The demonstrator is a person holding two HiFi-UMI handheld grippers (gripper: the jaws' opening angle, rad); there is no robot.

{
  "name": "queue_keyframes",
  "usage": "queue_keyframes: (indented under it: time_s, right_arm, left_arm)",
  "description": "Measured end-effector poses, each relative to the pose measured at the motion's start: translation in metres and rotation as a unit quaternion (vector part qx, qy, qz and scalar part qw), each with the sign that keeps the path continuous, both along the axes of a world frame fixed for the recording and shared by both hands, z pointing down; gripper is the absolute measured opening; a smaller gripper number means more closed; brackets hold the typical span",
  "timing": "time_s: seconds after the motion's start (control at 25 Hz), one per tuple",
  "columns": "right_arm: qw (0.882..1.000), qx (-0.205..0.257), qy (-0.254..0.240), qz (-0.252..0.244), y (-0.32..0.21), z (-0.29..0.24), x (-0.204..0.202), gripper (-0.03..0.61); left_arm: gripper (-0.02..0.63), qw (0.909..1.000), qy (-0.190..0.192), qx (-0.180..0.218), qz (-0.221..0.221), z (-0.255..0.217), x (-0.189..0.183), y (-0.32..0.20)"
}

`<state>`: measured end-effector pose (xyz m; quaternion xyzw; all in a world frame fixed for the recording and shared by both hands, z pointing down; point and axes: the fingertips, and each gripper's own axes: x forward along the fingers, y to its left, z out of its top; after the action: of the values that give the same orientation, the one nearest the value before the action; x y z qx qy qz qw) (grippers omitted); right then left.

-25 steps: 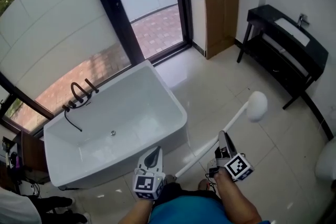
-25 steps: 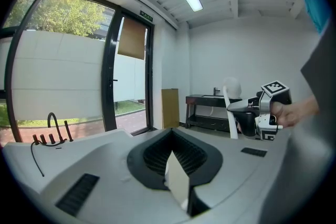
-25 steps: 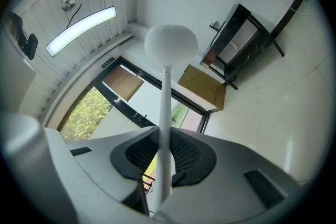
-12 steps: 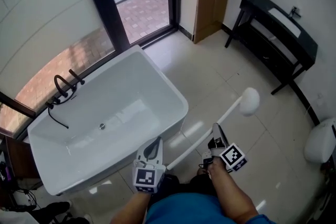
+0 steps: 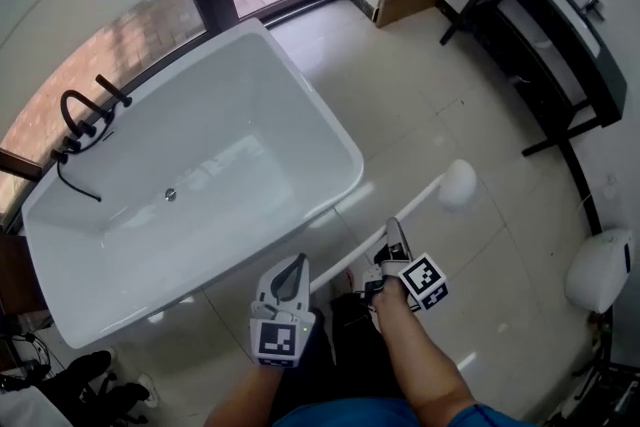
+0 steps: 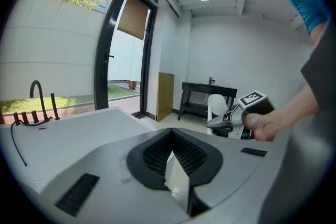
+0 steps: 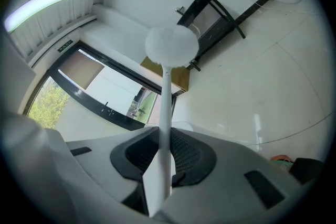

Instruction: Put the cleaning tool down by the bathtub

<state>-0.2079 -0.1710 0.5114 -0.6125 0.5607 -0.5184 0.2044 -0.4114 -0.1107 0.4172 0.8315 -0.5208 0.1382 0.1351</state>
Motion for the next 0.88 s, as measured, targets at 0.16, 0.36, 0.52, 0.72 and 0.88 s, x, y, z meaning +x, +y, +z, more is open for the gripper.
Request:
queue_keyframes:
  time_s: [0.16, 0.36, 0.52, 0.72, 0.88]
  right_arm:
    - [0.999, -0.039, -0.013, 0.014, -0.013, 0.075, 0.012, 0.089]
    - [0.998, -0.062, -0.019, 0.016, -0.035, 0.17, 0.0, 0.089]
    - [0.996, -0.09, -0.02, 0.008, -0.034, 0.245, -0.014, 0.09]
    - [0.991, -0.123, -0.05, 0.016, -0.024, 0.343, -0.043, 0.091]
    - [0.99, -0.135, -0.04, 0.019, -0.023, 0.415, -0.038, 0.091]
  left_arm:
    - [-0.002, 1.0, 0.007, -0.002, -0.006, 0.047, 0.019, -0.01]
    - [-0.002, 0.9992, 0.015, -0.032, -0.019, 0.122, 0.021, -0.015]
    - [-0.002, 0.9973, 0.022, -0.061, -0.033, 0.198, 0.018, -0.01]
    - [-0.002, 0.9962, 0.027, -0.073, -0.039, 0.28, 0.001, -0.008]
    - [-0.002, 0.9955, 0.043, -0.076, -0.037, 0.344, 0.007, -0.005]
